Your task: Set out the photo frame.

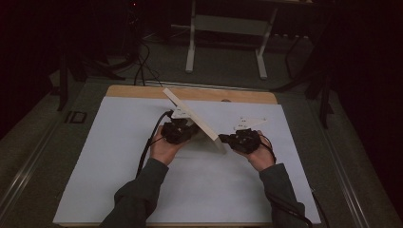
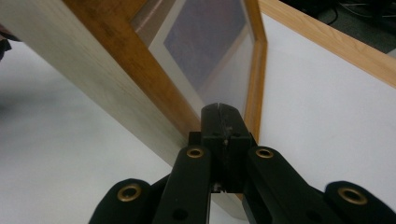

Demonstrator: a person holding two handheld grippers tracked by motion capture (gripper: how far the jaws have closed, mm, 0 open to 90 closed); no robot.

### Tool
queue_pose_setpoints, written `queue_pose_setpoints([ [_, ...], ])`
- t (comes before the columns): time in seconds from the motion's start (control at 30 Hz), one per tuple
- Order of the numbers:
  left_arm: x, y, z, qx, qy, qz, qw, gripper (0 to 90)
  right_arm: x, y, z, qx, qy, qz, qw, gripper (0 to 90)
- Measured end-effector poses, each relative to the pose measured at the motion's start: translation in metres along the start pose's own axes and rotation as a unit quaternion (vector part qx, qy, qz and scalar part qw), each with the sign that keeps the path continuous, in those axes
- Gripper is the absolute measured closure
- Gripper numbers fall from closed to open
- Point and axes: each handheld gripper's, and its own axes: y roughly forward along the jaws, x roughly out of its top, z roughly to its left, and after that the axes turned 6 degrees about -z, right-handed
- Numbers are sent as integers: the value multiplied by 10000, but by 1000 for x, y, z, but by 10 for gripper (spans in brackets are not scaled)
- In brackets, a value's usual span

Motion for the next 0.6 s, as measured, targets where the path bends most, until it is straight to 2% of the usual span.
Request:
queue_pose_setpoints([
  [0.6,-2,4,0,-20,79,96,9999,900,4,6,14,222,-208,43,9995,900],
])
